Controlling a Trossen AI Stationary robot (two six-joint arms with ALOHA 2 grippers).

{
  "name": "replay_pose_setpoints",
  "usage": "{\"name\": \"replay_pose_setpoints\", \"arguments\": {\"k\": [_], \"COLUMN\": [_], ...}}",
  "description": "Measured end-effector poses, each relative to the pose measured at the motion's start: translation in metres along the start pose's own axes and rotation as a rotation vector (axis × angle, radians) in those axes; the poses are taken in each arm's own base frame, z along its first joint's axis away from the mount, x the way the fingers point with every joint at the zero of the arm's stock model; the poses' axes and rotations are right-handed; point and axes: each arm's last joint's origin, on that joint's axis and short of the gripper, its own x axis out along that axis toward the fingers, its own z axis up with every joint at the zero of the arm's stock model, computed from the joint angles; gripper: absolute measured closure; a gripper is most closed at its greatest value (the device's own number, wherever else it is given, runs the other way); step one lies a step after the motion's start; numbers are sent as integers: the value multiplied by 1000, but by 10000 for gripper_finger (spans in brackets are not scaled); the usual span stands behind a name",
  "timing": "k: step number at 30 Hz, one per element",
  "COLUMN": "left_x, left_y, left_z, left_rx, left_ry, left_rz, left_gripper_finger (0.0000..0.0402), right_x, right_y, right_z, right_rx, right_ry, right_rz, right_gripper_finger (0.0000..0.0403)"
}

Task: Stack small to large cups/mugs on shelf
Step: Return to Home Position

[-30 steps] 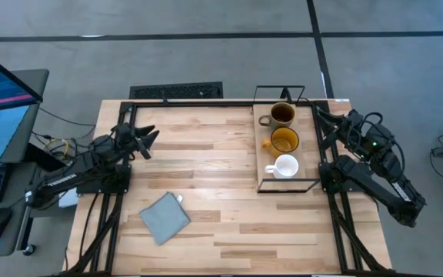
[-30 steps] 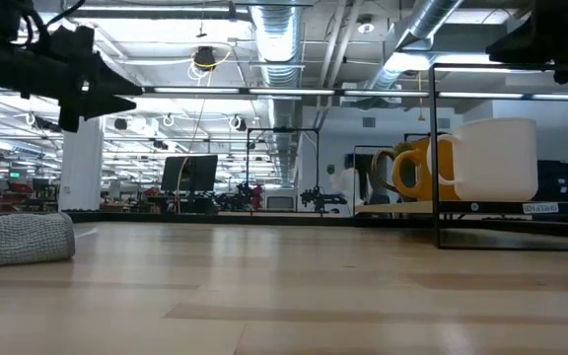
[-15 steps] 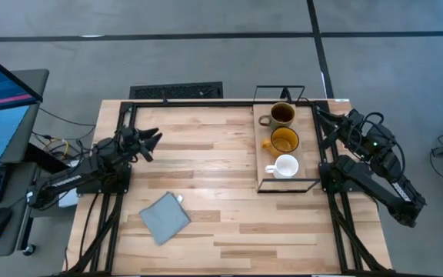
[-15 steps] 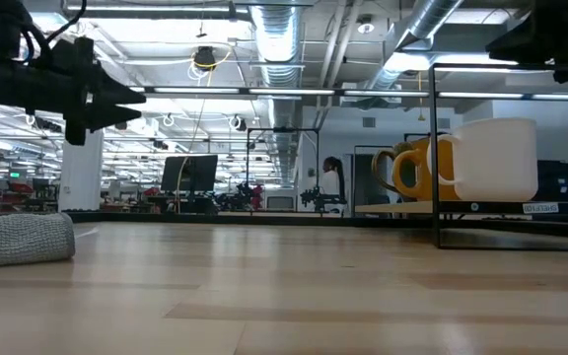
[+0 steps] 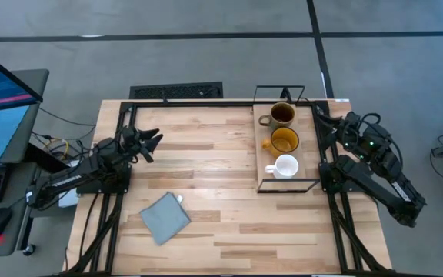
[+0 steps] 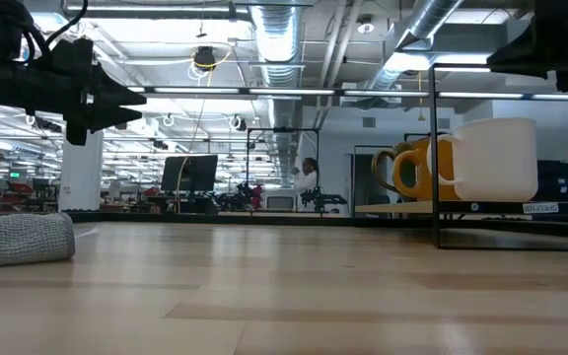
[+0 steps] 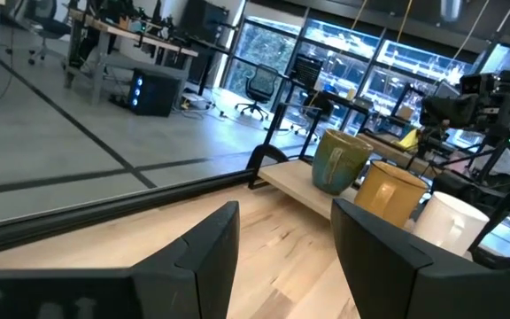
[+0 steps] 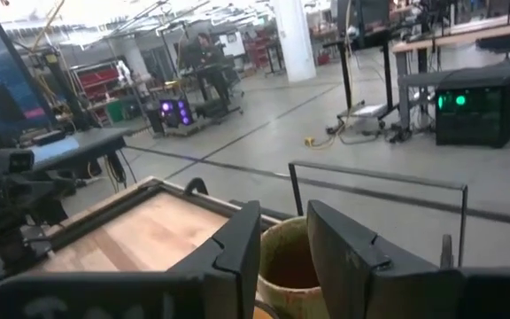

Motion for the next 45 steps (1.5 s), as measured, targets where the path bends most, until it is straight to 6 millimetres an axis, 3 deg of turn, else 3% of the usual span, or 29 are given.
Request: {"name": "replay_pose_setpoints", "arguments": {"k": [14, 21, 45], "left_x": [0, 0, 0], "left_y": [0, 0, 1], "left_z": [0, 0, -1], "left_rx": [-32, -32, -12], "left_ry": [0, 0, -1], "left_rz": [1, 2, 10], "left_gripper_finger": [230, 230, 230], "right_x": [1, 17, 39], "right_y": [-2, -6, -14], "right_z": [4, -13, -51], "right_rx": [-72, -52, -23], "right_ry": [-61, -83, -70], "right_rz": [-84, -95, -99], "right_gripper_finger": [285, 285, 285]}}
